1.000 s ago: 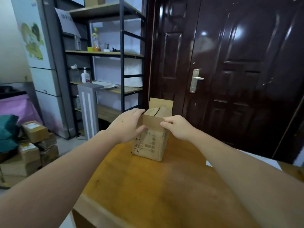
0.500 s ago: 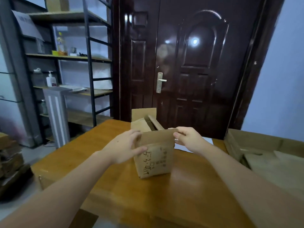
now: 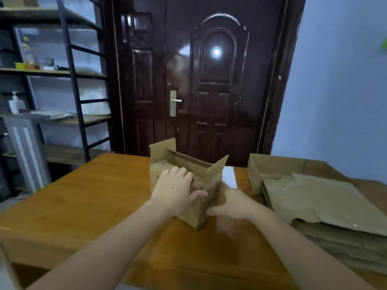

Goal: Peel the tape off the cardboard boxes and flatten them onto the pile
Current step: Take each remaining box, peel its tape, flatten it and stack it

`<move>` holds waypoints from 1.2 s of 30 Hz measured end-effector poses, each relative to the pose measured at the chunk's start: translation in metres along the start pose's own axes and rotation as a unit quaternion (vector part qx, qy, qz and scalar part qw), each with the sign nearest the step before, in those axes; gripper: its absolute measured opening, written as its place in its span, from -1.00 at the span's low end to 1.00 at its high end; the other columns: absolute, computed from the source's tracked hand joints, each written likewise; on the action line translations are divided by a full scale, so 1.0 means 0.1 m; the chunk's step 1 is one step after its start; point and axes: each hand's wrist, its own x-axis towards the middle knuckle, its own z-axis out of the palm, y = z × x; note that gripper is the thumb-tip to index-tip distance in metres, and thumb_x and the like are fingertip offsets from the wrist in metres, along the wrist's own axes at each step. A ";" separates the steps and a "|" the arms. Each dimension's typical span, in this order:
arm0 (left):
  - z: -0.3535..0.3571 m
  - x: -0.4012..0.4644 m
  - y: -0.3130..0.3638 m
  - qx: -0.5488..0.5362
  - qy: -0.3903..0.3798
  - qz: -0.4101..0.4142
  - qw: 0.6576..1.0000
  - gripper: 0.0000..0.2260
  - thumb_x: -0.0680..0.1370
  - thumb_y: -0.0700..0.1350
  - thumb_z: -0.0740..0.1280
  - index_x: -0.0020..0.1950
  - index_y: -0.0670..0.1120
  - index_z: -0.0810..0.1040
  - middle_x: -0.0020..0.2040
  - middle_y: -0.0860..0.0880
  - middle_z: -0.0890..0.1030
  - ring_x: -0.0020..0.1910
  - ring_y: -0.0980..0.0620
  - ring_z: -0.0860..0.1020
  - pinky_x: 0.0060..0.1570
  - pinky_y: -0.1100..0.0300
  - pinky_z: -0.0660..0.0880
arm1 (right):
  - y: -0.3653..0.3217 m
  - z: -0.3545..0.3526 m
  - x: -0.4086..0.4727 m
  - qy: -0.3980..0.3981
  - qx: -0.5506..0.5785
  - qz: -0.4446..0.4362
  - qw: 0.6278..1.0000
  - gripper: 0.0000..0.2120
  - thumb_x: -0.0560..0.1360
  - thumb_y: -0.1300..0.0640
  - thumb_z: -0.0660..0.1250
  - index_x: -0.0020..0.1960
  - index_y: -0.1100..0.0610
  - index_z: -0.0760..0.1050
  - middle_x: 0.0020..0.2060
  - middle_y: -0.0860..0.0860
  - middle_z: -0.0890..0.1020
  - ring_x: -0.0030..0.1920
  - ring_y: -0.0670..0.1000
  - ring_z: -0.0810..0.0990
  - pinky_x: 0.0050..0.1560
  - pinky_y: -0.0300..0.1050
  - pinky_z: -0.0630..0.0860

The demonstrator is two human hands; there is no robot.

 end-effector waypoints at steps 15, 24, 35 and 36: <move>-0.31 0.23 -0.23 -0.024 -0.019 0.067 0.997 -0.45 0.66 0.34 0.04 0.44 0.03 0.47 0.32 0.05 0.54 0.26 0.02 0.49 0.30 0.08 0.41 | 0.17 -0.22 -0.13 0.021 0.159 0.042 0.986 -0.43 0.57 -0.08 0.41 0.51 0.00 0.32 0.31 -0.11 0.52 0.22 -0.14 0.50 0.05 -0.39 0.42; -0.50 0.30 -0.62 -0.081 -0.084 -0.039 0.992 -0.61 0.71 0.19 0.08 0.32 0.03 0.56 0.26 0.00 0.56 0.19 -0.05 0.54 0.19 0.00 0.51 | -0.23 -0.88 -0.34 0.257 -0.071 -0.013 0.964 -0.17 0.53 -0.27 0.35 0.63 0.07 0.14 0.59 0.01 0.26 0.57 0.06 0.24 0.50 0.07 0.28; -0.34 0.32 -0.55 0.051 -0.149 -0.029 0.987 -0.51 0.71 0.20 0.00 0.50 -0.05 0.39 0.53 -0.05 0.35 0.27 -0.10 0.55 0.12 -0.04 0.58 | -0.33 -0.60 0.23 0.067 -0.264 -0.001 0.962 -0.31 0.68 -0.24 0.06 0.65 0.13 0.04 0.61 0.14 0.17 0.54 0.20 0.27 0.48 0.11 0.33; -0.27 0.29 -0.58 0.029 -0.161 -0.041 0.986 -0.48 0.71 0.22 0.00 0.52 -0.06 0.37 0.63 -0.06 0.19 0.31 -0.10 0.54 0.15 -0.02 0.56 | -0.23 -0.56 0.25 0.055 -0.223 0.018 0.973 -0.28 0.67 -0.26 0.07 0.67 0.05 -0.08 0.64 0.12 0.07 0.55 0.21 0.26 0.46 0.10 0.35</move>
